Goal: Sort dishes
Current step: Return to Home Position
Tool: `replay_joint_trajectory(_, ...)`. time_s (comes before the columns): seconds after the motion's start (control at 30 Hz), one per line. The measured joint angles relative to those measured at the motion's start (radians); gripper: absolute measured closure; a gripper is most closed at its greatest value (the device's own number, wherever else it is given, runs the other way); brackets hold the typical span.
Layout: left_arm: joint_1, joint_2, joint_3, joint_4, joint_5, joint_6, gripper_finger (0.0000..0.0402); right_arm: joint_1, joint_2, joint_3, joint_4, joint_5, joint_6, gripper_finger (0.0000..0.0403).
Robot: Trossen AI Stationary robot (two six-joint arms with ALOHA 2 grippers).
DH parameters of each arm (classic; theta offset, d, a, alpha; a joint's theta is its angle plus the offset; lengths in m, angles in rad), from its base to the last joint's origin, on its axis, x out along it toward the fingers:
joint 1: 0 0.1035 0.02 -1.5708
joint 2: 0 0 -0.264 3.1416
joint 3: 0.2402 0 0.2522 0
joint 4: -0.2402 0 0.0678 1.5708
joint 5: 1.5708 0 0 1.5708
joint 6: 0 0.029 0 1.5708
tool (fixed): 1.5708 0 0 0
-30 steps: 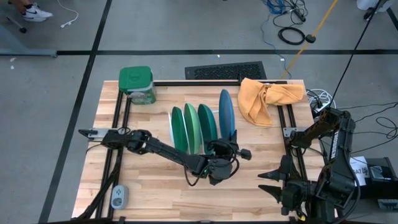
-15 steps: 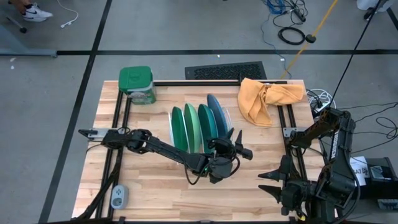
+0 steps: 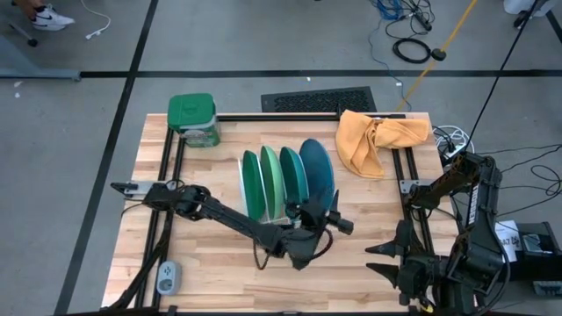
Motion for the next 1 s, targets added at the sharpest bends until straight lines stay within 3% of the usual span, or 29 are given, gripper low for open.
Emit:
replay_joint_trajectory(0.13, -0.037, -0.038, 0.0, 0.092, 0.009, 0.223, 0.023, 0.021, 0.0, 0.0, 0.0, 0.02, 0.001, 0.0234)
replay_joint_trajectory(0.33, -0.122, -0.113, 0.0, 0.17, 0.21, 0.534, 0.023, 0.066, 0.0, 0.0, 0.011, 0.113, 0.001, 0.0234)
replay_joint_trajectory(0.43, -0.177, -0.155, 0.0, 0.168, 0.249, 0.66, 0.0238, 0.083, 0.0, 0.0, 0.012, 0.121, 0.002, 0.0234)
replay_joint_trajectory(0.53, -0.231, -0.19, 0.0, 0.169, 0.251, 0.797, 0.0273, 0.095, 0.0, 0.0, 0.027, 0.135, 0.001, 0.0234)
replay_joint_trajectory(0.63, -0.279, -0.212, 0.0, 0.168, 0.215, 0.927, 0.0339, 0.098, 0.0, 0.0, 0.03, 0.137, 0.005, 0.0234)
replay_joint_trajectory(0.73, -0.305, -0.225, 0.0, 0.166, 0.165, 0.995, 0.0391, 0.098, 0.0, 0.0, 0.029, 0.137, 0.014, 0.0242)
replay_joint_trajectory(0.9, -0.329, -0.262, -0.072, 0.166, 0.155, 1.003, 0.0399, 0.097, 0.0, 0.0, 0.027, 0.137, 0.028, 0.0282)
replay_joint_trajectory(1.0, -0.34, -0.297, -0.154, 0.164, 0.199, 0.958, 0.04, 0.097, 0.0, 0.0, 0.025, 0.135, 0.046, 0.0314)
